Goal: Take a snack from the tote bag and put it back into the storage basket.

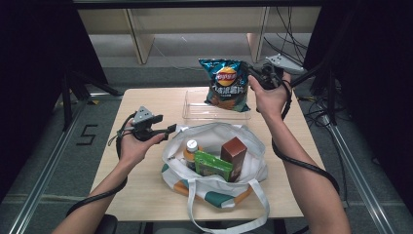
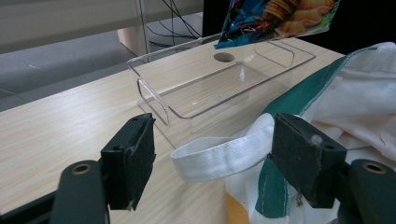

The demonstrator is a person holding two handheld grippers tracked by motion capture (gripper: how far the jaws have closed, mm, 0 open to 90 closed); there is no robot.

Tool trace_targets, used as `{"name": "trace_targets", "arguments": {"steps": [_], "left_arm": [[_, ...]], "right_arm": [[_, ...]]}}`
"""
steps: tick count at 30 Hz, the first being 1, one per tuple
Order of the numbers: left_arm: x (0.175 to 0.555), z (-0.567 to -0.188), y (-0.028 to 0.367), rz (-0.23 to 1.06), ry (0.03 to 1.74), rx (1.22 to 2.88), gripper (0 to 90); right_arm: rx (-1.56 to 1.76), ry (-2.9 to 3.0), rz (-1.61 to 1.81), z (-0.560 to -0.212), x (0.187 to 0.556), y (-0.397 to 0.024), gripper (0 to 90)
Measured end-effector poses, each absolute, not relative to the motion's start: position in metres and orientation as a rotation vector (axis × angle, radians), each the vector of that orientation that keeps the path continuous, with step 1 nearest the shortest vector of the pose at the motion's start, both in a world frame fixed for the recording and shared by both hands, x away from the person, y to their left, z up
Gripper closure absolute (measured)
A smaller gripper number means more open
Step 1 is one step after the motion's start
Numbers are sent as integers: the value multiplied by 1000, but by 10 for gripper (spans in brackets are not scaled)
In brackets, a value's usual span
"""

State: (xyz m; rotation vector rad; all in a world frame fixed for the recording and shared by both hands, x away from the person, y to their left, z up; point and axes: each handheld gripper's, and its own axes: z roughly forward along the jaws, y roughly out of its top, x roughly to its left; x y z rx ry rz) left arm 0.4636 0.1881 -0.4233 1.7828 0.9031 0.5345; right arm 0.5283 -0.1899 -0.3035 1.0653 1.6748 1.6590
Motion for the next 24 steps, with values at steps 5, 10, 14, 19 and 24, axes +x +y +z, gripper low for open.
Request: {"name": "trace_targets", "arguments": {"steps": [5, 10, 14, 19, 24], "left_arm": [[464, -423, 188, 533, 904, 1784, 294], [463, -423, 188, 534, 903, 1784, 293], [463, -423, 189, 538, 906, 1789, 293], [463, -423, 189, 534, 901, 1788, 293], [462, -422, 189, 539, 903, 1789, 292]], "right_arm": [[1063, 1680, 1655, -303, 533, -188, 900], [1060, 1681, 1653, -303, 536, -186, 900], [1076, 1682, 1656, -305, 540, -185, 900], [1086, 1674, 1641, -307, 545, -185, 899], [1113, 1671, 1644, -310, 548, -186, 899]]}}
